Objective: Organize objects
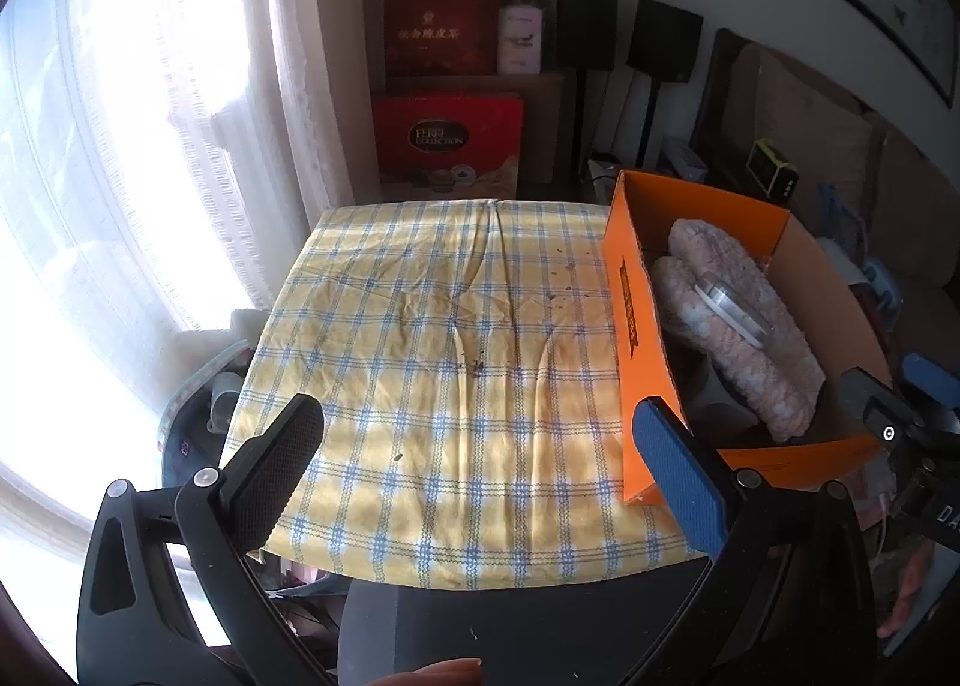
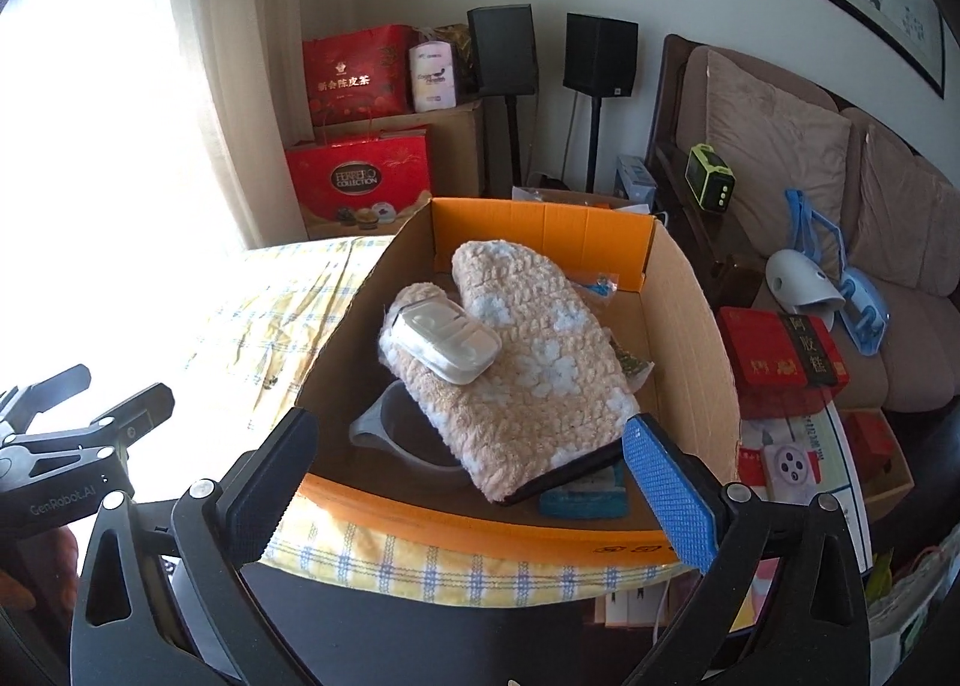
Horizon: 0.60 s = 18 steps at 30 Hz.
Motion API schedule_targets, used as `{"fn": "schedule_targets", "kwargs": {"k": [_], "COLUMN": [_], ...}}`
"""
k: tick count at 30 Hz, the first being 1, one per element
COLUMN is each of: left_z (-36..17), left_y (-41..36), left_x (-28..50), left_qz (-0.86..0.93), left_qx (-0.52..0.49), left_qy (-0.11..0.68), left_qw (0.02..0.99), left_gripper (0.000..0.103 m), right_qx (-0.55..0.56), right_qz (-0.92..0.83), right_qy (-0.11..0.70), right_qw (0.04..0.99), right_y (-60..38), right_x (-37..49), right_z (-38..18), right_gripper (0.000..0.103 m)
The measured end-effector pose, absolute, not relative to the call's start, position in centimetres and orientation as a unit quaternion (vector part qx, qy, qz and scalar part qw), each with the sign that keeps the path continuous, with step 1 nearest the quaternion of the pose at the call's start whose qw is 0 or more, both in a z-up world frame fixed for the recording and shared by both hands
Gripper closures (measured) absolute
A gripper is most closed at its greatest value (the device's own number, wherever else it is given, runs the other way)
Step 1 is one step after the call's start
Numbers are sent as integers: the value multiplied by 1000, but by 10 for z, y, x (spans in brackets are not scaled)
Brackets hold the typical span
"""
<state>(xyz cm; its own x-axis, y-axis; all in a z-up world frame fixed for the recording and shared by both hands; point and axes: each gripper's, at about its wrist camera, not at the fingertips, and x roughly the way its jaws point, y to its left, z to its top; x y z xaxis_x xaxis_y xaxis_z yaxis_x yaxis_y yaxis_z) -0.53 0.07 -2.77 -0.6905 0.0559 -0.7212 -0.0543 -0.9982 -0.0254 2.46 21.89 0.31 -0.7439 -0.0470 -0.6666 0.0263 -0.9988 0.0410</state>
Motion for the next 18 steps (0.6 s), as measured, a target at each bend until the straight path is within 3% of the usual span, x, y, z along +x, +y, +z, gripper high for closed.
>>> {"fn": "schedule_targets", "kwargs": {"k": [18], "left_z": [-24], "left_y": [3], "left_x": [-2], "left_qz": [920], "left_qx": [-390], "left_qy": [-5], "left_qw": [41], "left_gripper": [0], "right_qx": [357], "right_qz": [-934], "right_qy": [-12], "right_qw": [14], "right_y": [216], "right_x": [24], "right_z": [1], "right_gripper": [1]}}
